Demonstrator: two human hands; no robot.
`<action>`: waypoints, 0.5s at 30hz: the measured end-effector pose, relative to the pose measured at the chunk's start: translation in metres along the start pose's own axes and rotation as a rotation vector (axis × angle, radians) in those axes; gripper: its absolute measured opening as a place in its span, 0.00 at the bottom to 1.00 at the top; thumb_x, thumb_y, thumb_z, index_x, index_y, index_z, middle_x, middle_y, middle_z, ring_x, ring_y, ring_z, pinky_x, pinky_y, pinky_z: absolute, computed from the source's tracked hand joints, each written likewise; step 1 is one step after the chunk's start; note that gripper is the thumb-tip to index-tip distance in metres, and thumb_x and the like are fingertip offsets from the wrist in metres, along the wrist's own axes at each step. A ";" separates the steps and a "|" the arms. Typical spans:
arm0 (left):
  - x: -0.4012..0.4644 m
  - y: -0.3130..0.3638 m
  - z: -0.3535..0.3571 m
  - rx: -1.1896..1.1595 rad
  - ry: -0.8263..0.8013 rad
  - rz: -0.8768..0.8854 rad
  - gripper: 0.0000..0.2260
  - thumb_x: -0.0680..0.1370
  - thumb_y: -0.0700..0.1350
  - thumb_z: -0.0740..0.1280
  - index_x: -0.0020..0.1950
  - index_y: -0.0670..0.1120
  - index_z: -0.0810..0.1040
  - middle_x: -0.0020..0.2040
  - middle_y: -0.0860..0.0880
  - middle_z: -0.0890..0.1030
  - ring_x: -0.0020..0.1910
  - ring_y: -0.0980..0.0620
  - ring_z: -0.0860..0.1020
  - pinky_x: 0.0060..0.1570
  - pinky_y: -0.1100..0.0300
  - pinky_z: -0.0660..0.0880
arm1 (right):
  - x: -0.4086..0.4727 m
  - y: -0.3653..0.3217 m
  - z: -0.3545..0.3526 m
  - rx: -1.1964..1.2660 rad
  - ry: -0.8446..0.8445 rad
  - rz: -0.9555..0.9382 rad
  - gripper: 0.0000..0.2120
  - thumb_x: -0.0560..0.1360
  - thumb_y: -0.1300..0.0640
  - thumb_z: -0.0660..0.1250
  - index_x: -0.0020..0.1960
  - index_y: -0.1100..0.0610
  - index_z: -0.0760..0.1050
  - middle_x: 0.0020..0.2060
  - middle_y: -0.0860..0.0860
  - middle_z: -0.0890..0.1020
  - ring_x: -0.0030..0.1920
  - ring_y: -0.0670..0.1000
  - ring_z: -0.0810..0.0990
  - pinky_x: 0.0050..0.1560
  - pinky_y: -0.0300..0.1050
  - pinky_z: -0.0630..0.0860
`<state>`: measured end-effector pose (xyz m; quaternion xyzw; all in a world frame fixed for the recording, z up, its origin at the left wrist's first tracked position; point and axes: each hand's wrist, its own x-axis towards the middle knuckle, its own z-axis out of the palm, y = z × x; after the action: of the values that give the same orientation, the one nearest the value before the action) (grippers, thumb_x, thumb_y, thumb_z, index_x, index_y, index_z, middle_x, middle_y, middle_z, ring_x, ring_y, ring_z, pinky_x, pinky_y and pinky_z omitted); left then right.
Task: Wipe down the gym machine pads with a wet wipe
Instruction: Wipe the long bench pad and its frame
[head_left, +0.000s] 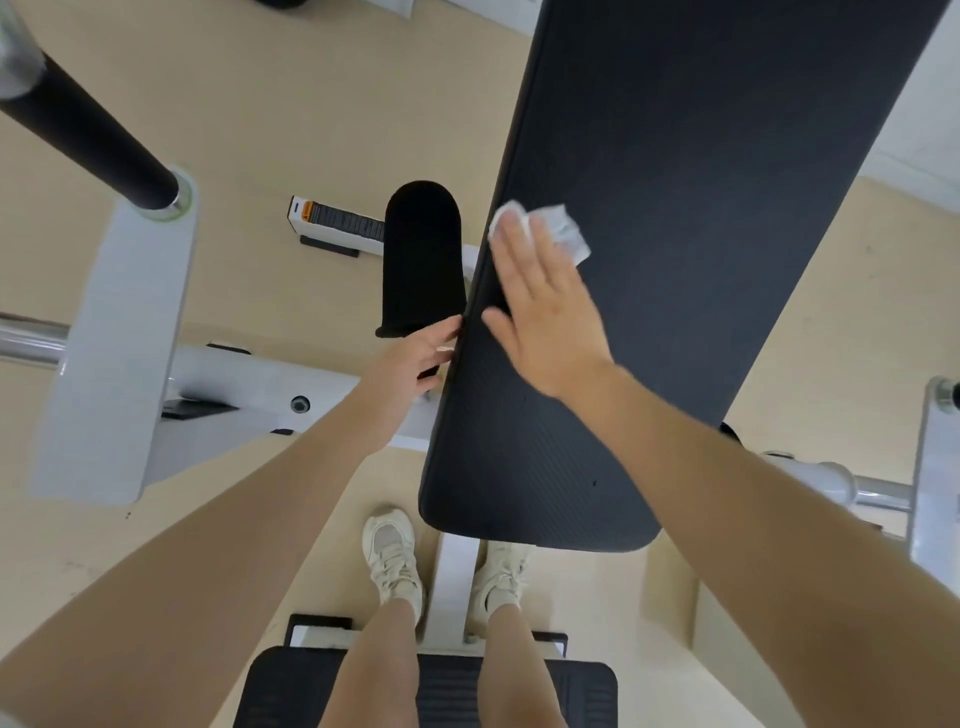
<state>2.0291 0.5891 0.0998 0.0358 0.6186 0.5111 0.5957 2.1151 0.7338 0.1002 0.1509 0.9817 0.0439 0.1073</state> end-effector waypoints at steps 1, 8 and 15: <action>-0.001 -0.005 -0.002 -0.017 -0.004 0.026 0.12 0.81 0.48 0.54 0.62 0.55 0.72 0.63 0.54 0.74 0.65 0.53 0.71 0.68 0.52 0.64 | -0.012 -0.012 0.012 -0.051 -0.031 -0.068 0.32 0.79 0.44 0.37 0.74 0.64 0.35 0.75 0.59 0.42 0.75 0.60 0.43 0.75 0.57 0.46; -0.002 -0.051 -0.010 0.090 -0.007 0.029 0.17 0.82 0.48 0.53 0.70 0.54 0.67 0.69 0.52 0.70 0.67 0.53 0.69 0.65 0.58 0.66 | -0.114 -0.083 0.092 -0.023 -0.080 -0.320 0.32 0.78 0.44 0.46 0.75 0.61 0.45 0.75 0.53 0.46 0.75 0.55 0.45 0.75 0.51 0.39; -0.016 -0.069 0.003 0.254 0.002 0.175 0.25 0.79 0.37 0.50 0.75 0.53 0.58 0.74 0.57 0.63 0.72 0.60 0.61 0.73 0.56 0.57 | -0.122 -0.058 0.093 -0.162 -0.076 -0.501 0.34 0.78 0.45 0.52 0.76 0.59 0.44 0.75 0.54 0.49 0.75 0.54 0.48 0.73 0.52 0.39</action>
<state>2.0750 0.5479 0.0655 0.1643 0.6733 0.4787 0.5390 2.2330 0.6461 0.0265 -0.1041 0.9770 0.0887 0.1634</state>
